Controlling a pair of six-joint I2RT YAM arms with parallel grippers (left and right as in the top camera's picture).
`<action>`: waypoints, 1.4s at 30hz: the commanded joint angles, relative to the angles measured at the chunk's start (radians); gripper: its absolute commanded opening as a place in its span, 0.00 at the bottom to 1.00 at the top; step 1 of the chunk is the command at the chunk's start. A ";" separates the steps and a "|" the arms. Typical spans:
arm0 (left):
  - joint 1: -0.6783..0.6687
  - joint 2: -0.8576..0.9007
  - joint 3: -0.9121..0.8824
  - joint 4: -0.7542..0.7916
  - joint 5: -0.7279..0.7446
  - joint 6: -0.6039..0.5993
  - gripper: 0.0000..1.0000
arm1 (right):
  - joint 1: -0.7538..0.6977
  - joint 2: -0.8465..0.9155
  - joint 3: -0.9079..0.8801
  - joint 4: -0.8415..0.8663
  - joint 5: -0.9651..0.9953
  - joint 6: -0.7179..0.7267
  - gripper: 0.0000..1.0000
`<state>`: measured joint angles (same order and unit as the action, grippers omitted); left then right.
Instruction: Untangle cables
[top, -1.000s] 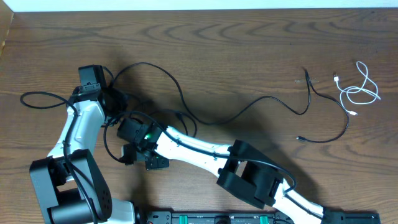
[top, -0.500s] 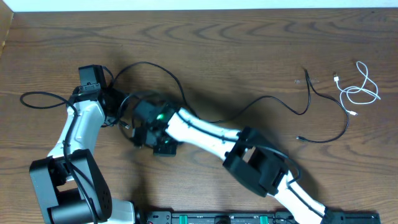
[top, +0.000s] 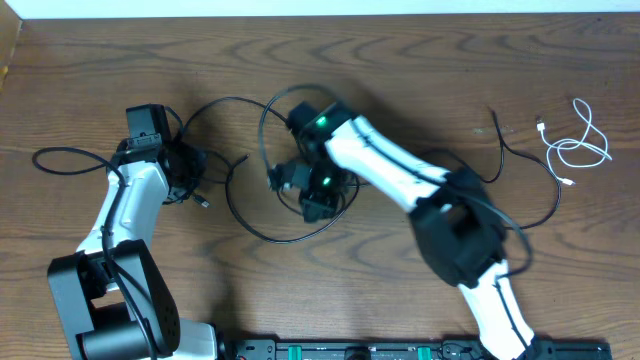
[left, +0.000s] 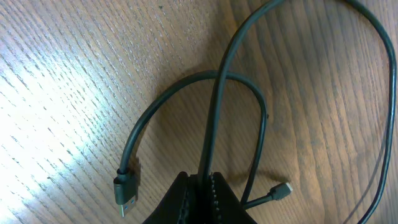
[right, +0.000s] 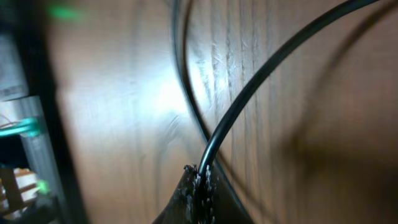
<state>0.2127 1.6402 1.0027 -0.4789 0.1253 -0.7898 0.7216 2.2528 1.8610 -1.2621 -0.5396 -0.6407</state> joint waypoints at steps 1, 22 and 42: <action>0.003 0.006 0.000 -0.005 -0.007 -0.013 0.09 | -0.048 -0.130 0.002 -0.012 -0.129 -0.112 0.01; 0.003 0.006 0.000 -0.005 -0.007 -0.013 0.09 | -0.190 -0.452 0.002 0.171 -0.297 -0.055 0.01; 0.000 0.005 0.179 -0.275 0.084 0.243 0.78 | -0.178 -0.209 0.001 0.187 -0.297 0.020 0.01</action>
<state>0.2127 1.6417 1.1259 -0.6865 0.1963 -0.5999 0.5369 2.0232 1.8614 -1.0821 -0.8146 -0.6388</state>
